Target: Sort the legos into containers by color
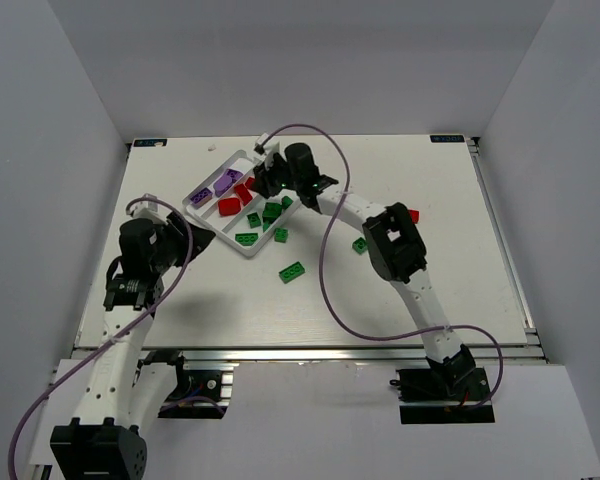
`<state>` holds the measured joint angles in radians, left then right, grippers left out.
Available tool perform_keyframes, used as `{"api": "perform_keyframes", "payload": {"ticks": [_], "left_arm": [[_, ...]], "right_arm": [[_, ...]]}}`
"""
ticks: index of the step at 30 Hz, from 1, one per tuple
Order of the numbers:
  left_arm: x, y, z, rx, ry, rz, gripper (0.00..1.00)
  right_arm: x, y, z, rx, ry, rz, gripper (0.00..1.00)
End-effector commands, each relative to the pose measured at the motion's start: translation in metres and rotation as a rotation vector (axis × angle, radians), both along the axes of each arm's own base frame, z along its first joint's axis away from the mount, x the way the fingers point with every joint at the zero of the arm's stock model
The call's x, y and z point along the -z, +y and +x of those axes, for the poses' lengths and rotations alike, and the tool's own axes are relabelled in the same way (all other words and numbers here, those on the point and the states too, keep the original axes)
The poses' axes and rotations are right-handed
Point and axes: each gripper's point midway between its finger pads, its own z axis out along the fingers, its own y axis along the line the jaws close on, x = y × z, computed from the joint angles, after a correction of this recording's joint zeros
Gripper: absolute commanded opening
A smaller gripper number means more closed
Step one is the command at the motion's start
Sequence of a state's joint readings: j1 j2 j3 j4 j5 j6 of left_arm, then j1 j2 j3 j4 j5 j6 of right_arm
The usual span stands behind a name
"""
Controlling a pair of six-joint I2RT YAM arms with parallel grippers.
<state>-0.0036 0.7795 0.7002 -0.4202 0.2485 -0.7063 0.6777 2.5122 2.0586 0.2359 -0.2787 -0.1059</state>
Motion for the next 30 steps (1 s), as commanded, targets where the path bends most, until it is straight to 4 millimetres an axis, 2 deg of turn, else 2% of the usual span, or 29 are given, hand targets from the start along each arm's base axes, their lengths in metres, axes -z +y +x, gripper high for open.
{"api": "perform_keyframes", "payload": {"ticks": [1, 2, 3, 4, 5, 6, 7, 8, 9, 10, 11, 12, 13, 14, 15, 16, 17, 18, 19, 20, 22, 23, 24, 25, 27, 28, 30], "left_arm": [[-0.005, -0.023, 0.006, 0.120, -0.038, -0.075, 0.52], [-0.005, -0.029, 0.008, 0.145, -0.040, -0.084, 0.43], [-0.002, -0.035, 0.013, 0.162, -0.030, -0.087, 0.30], [-0.002, -0.040, 0.015, 0.179, -0.030, -0.078, 0.25], [-0.002, -0.057, 0.013, 0.233, -0.032, -0.070, 0.21], [-0.001, -0.064, 0.022, 0.232, -0.029, -0.045, 0.19], [0.001, -0.074, 0.024, 0.263, -0.028, -0.018, 0.19], [0.003, -0.097, 0.018, 0.332, -0.021, 0.002, 0.19], [-0.004, -0.105, 0.024, 0.348, -0.035, 0.036, 0.21], [0.009, -0.114, 0.027, 0.371, 0.010, 0.060, 0.24], [0.011, -0.127, 0.024, 0.413, 0.017, 0.081, 0.30], [0.015, -0.131, 0.024, 0.424, 0.040, 0.106, 0.37], [0.009, -0.134, 0.029, 0.431, 0.021, 0.141, 0.50], [0.018, -0.143, 0.028, 0.463, 0.050, 0.166, 0.55], [0.023, -0.144, 0.026, 0.486, 0.069, 0.201, 0.62], [0.016, -0.149, 0.029, 0.500, 0.059, 0.216, 0.69], [0.028, -0.155, 0.028, 0.523, 0.094, 0.251, 0.73], [0.036, -0.156, 0.024, 0.540, 0.135, 0.282, 0.74], [0.034, -0.159, 0.027, 0.559, 0.128, 0.318, 0.75], [0.052, -0.162, 0.021, 0.588, 0.185, 0.365, 0.76], [0.066, -0.167, 0.017, 0.634, 0.215, 0.431, 0.76], [0.070, -0.173, 0.015, 0.656, 0.222, 0.463, 0.76], [0.085, -0.172, 0.013, 0.672, 0.266, 0.499, 0.76], [0.089, -0.174, 0.012, 0.677, 0.276, 0.513, 0.76], [0.093, -0.177, 0.011, 0.679, 0.282, 0.528, 0.76], [0.093, -0.178, 0.012, 0.670, 0.280, 0.521, 0.76], [0.089, -0.181, 0.013, 0.656, 0.258, 0.501, 0.76]], "right_arm": [[-0.129, -0.046, -0.011, -0.152, -0.091, 0.108, 0.38], [-0.164, -0.063, -0.018, -0.173, -0.112, 0.135, 0.23], [-0.174, -0.095, -0.007, -0.147, -0.087, 0.147, 0.12], [-0.169, -0.113, -0.017, -0.177, -0.019, 0.140, 0.00], [-0.192, -0.134, -0.024, -0.172, -0.022, 0.150, 0.00], [-0.192, -0.171, -0.013, -0.121, -0.002, 0.134, 0.00], [-0.184, -0.190, -0.019, -0.120, 0.039, 0.118, 0.00], [-0.187, -0.211, -0.033, -0.107, 0.086, 0.094, 0.00], [-0.182, -0.244, -0.029, -0.068, 0.083, 0.061, 0.00], [-0.178, -0.261, -0.035, -0.052, 0.108, 0.045, 0.03], [-0.174, -0.290, -0.042, -0.006, 0.133, 0.026, 0.15], [-0.160, -0.305, -0.055, 0.016, 0.201, -0.005, 0.22], [-0.149, -0.325, -0.055, 0.079, 0.198, -0.063, 0.31], [-0.137, -0.350, -0.063, 0.149, 0.231, -0.090, 0.49], [-0.127, -0.364, -0.069, 0.192, 0.265, -0.113, 0.53], [-0.118, -0.376, -0.074, 0.233, 0.287, -0.130, 0.61], [-0.119, -0.404, -0.077, 0.318, 0.309, -0.114, 0.63], [-0.102, -0.412, -0.087, 0.344, 0.366, -0.113, 0.66], [-0.096, -0.418, -0.095, 0.360, 0.393, -0.111, 0.73], [-0.086, -0.424, -0.110, 0.379, 0.421, -0.112, 0.76], [-0.080, -0.426, -0.120, 0.394, 0.414, -0.119, 0.82], [-0.085, -0.425, -0.127, 0.395, 0.388, -0.117, 0.83], [-0.083, -0.424, -0.131, 0.395, 0.387, -0.115, 0.88], [-0.072, -0.427, -0.135, 0.415, 0.400, -0.130, 0.89], [-0.063, -0.435, -0.135, 0.468, 0.421, -0.151, 0.89], [-0.054, -0.447, -0.131, 0.538, 0.432, -0.188, 0.89], [-0.037, -0.456, -0.124, 0.617, 0.507, -0.197, 0.89]]}}
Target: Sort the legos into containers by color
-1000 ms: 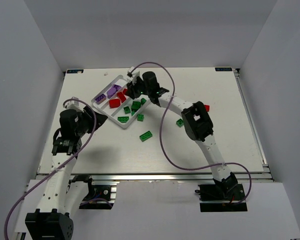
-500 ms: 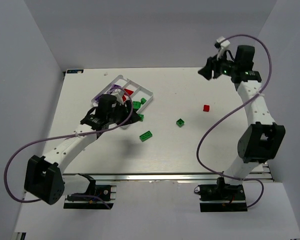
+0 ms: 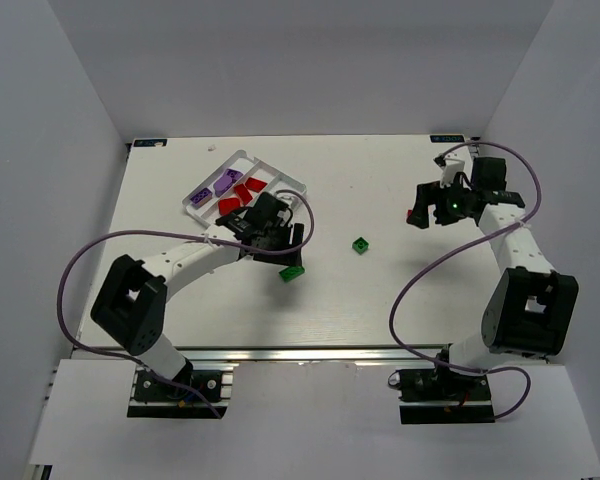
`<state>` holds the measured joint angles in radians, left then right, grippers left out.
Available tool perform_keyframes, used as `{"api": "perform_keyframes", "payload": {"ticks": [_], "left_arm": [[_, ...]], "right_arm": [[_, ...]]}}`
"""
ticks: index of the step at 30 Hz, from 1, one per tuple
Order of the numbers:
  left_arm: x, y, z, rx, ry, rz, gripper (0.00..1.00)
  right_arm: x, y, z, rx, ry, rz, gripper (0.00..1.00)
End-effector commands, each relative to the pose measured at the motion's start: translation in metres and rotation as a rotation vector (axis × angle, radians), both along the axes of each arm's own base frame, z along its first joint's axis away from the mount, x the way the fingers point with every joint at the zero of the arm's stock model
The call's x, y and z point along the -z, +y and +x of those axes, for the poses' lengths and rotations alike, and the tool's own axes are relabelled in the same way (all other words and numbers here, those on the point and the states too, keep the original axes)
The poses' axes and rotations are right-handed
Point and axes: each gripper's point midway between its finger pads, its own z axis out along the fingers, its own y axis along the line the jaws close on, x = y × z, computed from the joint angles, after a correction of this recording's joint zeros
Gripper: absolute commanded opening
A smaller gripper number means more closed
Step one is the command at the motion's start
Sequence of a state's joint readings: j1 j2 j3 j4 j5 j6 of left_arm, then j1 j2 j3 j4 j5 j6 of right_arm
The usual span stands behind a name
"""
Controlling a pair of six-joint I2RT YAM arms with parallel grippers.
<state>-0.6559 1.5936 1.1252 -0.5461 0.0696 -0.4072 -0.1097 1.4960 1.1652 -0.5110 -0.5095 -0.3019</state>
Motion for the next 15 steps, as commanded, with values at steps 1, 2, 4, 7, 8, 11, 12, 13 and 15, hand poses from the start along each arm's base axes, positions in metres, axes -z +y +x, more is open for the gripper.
{"api": "perform_keyframes", "payload": {"ticks": [1, 2, 4, 7, 8, 11, 12, 13, 15], "left_arm": [[-0.030, 0.003, 0.010, -0.031, -0.092, -0.029, 0.76], [-0.031, 0.002, 0.009, -0.037, -0.099, -0.038, 0.76], [-0.040, 0.004, 0.008, -0.058, -0.117, -0.061, 0.77], [-0.043, 0.012, 0.005, -0.097, -0.137, -0.065, 0.77], [-0.052, 0.015, 0.004, -0.108, -0.159, -0.079, 0.77], [-0.060, 0.025, -0.001, -0.149, -0.185, -0.088, 0.77], [-0.063, 0.027, -0.002, -0.165, -0.192, -0.099, 0.77], [-0.060, 0.031, -0.006, -0.176, -0.190, -0.096, 0.77], [-0.070, 0.037, -0.007, -0.205, -0.224, -0.114, 0.77]], "right_arm": [[0.004, -0.027, 0.027, 0.180, 0.009, -0.093, 0.89], [0.020, -0.028, 0.032, 0.209, 0.060, -0.112, 0.89], [0.032, -0.039, 0.044, 0.311, 0.087, -0.171, 0.89], [0.050, -0.044, 0.066, 0.395, 0.113, -0.212, 0.89], [0.056, -0.041, 0.075, 0.402, 0.122, -0.213, 0.89], [0.067, -0.032, 0.087, 0.413, 0.143, -0.204, 0.87], [0.064, -0.032, 0.093, 0.415, 0.128, -0.208, 0.87], [0.072, -0.034, 0.097, 0.424, 0.139, -0.222, 0.87], [0.073, -0.027, 0.105, 0.456, 0.128, -0.245, 0.87]]}}
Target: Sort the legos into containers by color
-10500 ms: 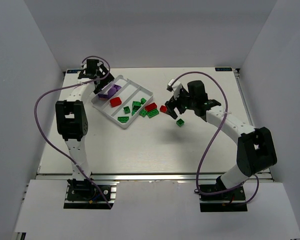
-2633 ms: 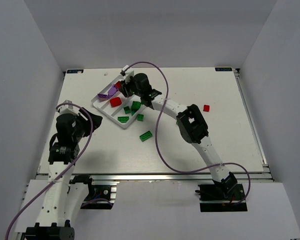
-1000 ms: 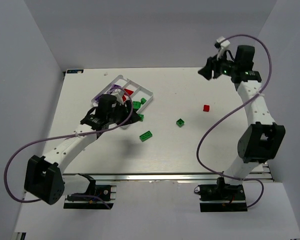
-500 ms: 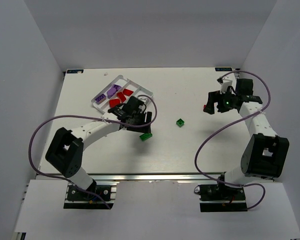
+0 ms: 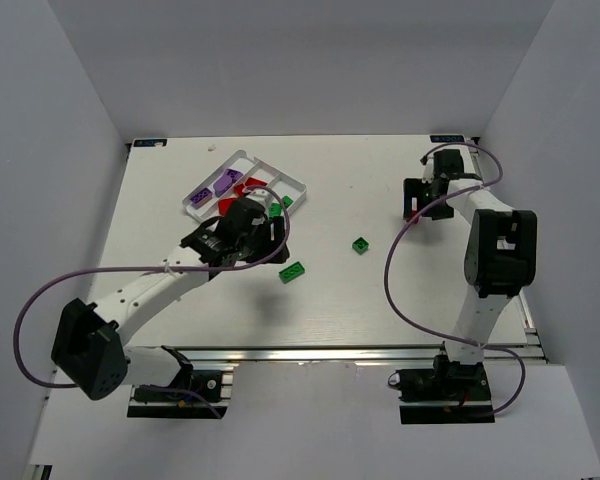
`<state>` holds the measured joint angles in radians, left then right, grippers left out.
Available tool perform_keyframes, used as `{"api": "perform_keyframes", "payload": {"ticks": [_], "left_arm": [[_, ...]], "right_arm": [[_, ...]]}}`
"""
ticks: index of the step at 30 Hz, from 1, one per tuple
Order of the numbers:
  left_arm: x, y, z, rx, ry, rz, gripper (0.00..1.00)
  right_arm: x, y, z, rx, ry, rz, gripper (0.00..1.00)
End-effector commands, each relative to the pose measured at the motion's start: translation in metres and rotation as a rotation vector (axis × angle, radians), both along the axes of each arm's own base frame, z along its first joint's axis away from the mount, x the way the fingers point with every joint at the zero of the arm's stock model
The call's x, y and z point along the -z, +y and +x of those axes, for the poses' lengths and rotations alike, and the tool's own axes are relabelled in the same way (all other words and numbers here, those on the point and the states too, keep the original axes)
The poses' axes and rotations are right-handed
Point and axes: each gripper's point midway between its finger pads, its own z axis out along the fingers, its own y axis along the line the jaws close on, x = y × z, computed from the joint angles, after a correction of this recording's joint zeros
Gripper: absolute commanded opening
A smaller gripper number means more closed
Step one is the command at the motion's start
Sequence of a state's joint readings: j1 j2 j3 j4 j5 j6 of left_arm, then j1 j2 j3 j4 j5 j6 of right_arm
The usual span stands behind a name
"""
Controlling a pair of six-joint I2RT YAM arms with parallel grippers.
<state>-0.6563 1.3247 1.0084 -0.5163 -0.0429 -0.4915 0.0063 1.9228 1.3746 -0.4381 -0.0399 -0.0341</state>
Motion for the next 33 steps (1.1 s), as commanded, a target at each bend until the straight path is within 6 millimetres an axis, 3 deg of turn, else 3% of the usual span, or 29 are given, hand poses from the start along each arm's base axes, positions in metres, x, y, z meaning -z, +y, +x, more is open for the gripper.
{"api": "perform_keyframes", "payload": {"ticks": [1, 7, 15, 24, 33], "left_arm": [[-0.019, 0.012, 0.000, -0.083, -0.063, -0.042, 0.77], [-0.031, 0.026, -0.007, -0.144, -0.099, -0.067, 0.78], [-0.033, 0.039, -0.014, -0.177, -0.104, -0.050, 0.78], [-0.041, 0.046, -0.017, -0.209, -0.128, -0.067, 0.78], [-0.053, 0.055, -0.022, -0.243, -0.157, -0.096, 0.78]], "right_arm": [[-0.025, -0.004, 0.035, 0.090, -0.106, -0.066, 0.87], [-0.004, -0.005, 0.039, 0.109, -0.071, -0.092, 0.85], [0.013, 0.004, 0.026, 0.098, -0.003, -0.093, 0.78], [0.013, 0.010, 0.027, 0.071, -0.011, -0.069, 0.52], [0.018, 0.013, 0.027, 0.047, -0.004, -0.068, 0.34]]}}
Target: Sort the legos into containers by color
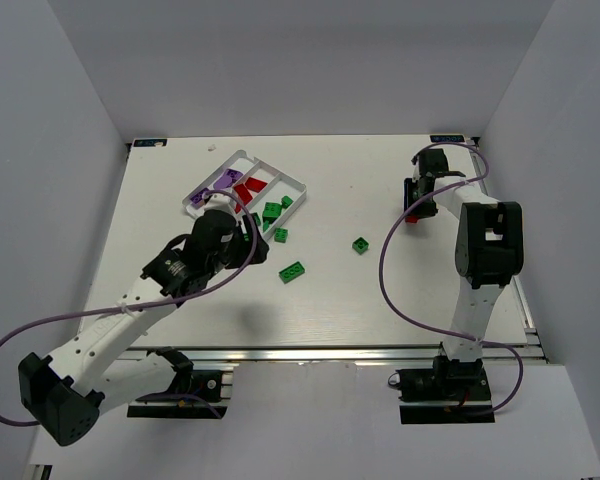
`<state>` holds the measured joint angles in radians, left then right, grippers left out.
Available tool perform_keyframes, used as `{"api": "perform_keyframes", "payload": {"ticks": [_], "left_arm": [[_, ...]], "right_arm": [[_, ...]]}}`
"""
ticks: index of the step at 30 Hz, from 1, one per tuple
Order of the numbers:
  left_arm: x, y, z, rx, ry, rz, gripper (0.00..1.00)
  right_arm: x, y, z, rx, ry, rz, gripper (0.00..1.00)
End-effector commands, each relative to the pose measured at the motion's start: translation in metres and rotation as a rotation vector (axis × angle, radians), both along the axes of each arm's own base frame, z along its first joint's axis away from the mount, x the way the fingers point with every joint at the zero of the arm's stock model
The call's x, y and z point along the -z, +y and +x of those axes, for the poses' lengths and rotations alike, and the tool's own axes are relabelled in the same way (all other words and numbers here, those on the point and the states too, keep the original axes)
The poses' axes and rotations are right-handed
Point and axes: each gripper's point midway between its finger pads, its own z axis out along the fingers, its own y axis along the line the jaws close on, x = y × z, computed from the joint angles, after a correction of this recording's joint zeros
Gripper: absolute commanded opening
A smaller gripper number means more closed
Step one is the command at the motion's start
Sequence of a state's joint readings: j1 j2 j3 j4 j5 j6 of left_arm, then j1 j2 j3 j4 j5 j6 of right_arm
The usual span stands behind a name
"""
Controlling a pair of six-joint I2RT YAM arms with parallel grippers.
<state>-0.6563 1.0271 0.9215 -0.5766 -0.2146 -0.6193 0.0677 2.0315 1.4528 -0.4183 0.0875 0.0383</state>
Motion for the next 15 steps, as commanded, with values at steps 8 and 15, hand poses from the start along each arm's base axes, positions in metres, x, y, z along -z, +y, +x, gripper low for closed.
{"api": "perform_keyframes", "payload": {"ticks": [8, 15], "left_arm": [[-0.018, 0.016, -0.009, -0.063, -0.050, -0.043, 0.78], [-0.041, 0.024, -0.010, -0.100, -0.113, -0.086, 0.79]], "right_arm": [[-0.022, 0.019, 0.011, -0.185, -0.065, 0.044, 0.04], [-0.098, 0.084, 0.013, -0.549, -0.280, 0.124, 0.00]]}}
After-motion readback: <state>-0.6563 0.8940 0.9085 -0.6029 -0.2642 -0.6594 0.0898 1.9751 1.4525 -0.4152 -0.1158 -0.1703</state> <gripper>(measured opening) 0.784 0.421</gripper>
